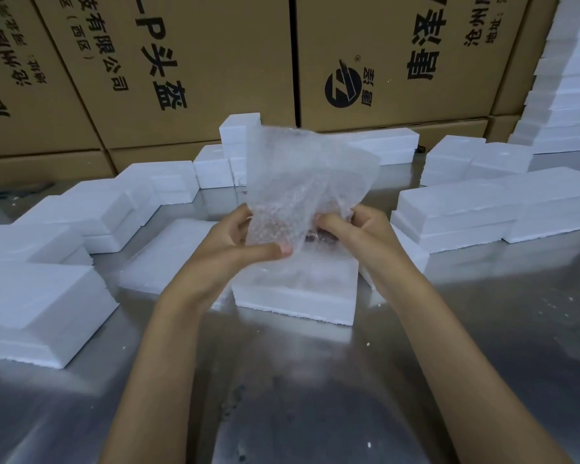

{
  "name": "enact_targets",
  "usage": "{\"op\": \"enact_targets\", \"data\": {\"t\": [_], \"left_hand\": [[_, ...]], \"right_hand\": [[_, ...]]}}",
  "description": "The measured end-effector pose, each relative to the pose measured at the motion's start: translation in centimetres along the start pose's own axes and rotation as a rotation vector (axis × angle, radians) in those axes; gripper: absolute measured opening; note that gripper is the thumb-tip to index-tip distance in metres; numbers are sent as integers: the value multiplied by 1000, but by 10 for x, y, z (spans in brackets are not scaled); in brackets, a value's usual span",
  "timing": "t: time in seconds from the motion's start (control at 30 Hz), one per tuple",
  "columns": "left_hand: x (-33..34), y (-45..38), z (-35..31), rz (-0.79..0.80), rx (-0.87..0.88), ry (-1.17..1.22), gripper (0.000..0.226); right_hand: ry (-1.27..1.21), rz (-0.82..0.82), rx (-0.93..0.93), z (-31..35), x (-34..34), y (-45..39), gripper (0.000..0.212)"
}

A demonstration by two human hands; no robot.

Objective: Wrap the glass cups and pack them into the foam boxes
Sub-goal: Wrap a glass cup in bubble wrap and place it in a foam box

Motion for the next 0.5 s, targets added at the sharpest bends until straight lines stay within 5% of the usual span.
{"op": "enact_targets", "data": {"t": [0.13, 0.27, 0.43, 0.5], "left_hand": [[10, 25, 10, 23, -63, -105, 62], [17, 48, 21, 10, -103, -235, 57], [32, 62, 42, 21, -155, -260, 60], [36, 64, 46, 37, -150, -202, 61]], "right_hand": [[217, 93, 26, -4, 5, 16, 47], [308, 157, 14, -14, 8, 43, 31], [603, 75, -223, -10, 12, 60, 15], [737, 48, -265, -14, 14, 63, 24]]}}
Point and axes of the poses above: each hand's wrist, its own y-axis away from the middle knuckle, its own x-axis out of the palm, z = x × y, the point moved 9 cm from there along -y, towards the middle knuckle, and after that the axes turned 8 degrees about z, right-handed, at the moved point
